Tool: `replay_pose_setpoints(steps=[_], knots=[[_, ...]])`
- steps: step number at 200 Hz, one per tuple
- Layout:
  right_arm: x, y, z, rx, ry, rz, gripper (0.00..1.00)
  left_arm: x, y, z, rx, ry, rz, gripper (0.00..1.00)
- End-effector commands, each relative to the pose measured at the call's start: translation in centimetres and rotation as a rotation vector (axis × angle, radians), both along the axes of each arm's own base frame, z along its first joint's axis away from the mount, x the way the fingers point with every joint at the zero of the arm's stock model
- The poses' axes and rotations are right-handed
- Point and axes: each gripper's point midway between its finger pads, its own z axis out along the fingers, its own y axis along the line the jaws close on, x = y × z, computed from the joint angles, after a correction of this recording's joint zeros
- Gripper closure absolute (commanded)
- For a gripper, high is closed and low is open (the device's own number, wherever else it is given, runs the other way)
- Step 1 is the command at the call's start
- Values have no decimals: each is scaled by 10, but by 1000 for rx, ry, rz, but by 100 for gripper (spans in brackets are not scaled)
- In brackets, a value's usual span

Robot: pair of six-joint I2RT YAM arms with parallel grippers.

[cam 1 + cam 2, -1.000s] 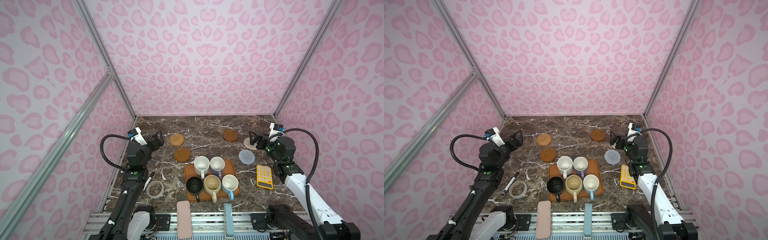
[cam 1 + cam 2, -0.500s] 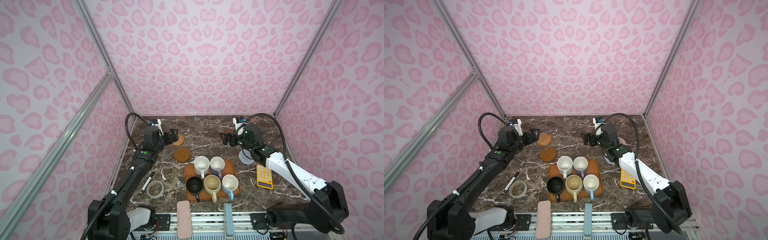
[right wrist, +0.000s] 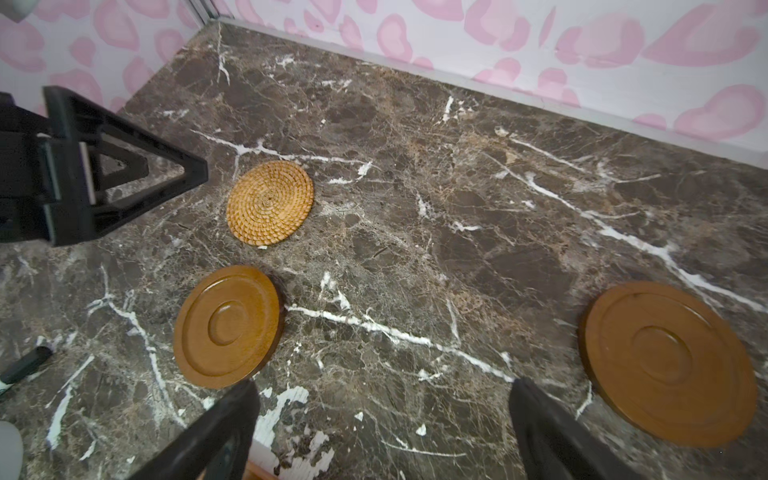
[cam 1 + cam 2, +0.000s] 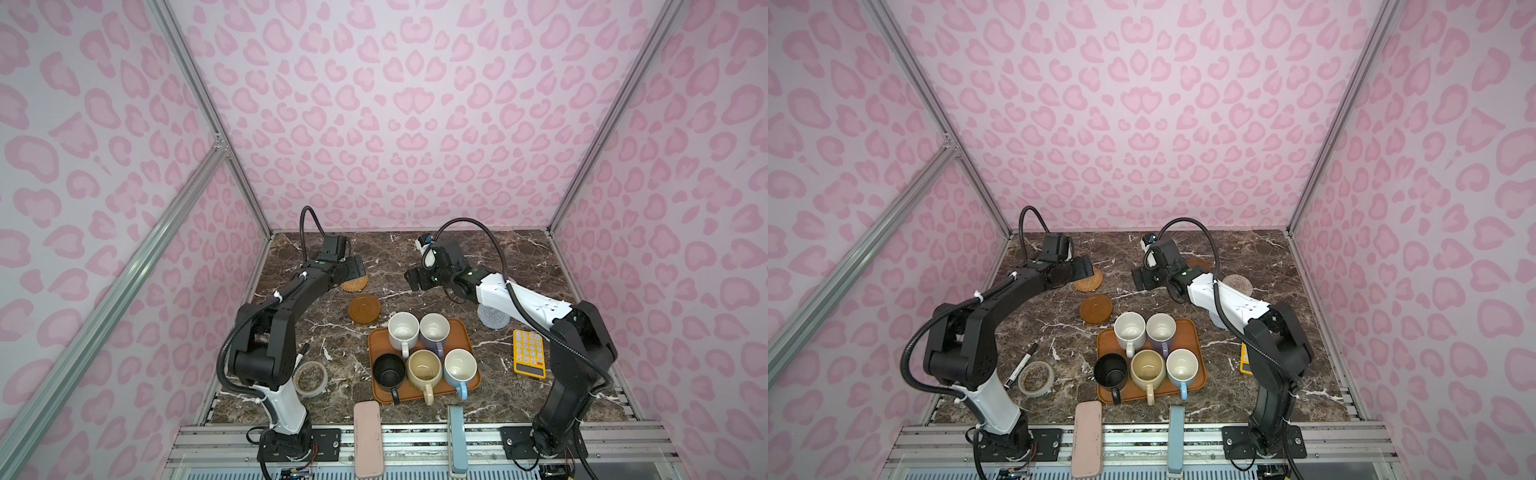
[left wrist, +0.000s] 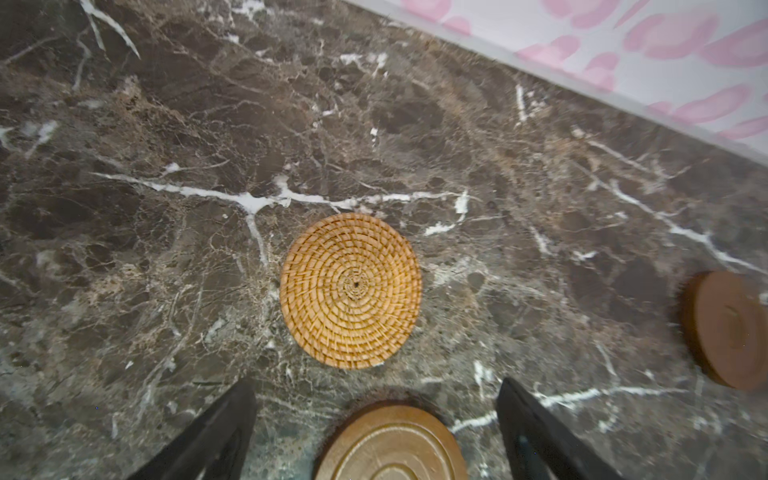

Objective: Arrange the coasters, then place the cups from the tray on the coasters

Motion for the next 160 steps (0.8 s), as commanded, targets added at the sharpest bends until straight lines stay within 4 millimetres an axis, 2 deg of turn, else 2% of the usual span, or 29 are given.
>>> replay_pose_setpoints(steps=[1, 10, 12, 17, 38, 55, 73, 122, 160], knots=[[-2, 7, -18, -62, 50, 31, 5, 8, 10, -18, 85, 73, 29, 12], [-3, 11, -26, -76, 71, 42, 6, 13, 11, -25, 100, 93, 35, 15], [0, 15, -17, -64, 55, 44, 6, 14, 11, -28, 104, 102, 36, 15], [2, 19, -16, -63, 55, 51, 7, 16, 10, -33, 109, 116, 36, 15], [1, 32, -23, -79, 65, 76, 8, 22, 12, -52, 133, 173, 50, 16], [-1, 43, -28, -91, 73, 99, 8, 25, 13, -65, 145, 212, 57, 22], [-4, 55, -31, -100, 79, 126, 9, 26, 12, -76, 142, 243, 56, 22], [-13, 78, -41, -111, 99, 178, 11, 19, 18, -95, 162, 323, 70, 25], [-17, 93, -49, -145, 113, 209, 13, 11, 29, -93, 129, 326, 98, 30]])
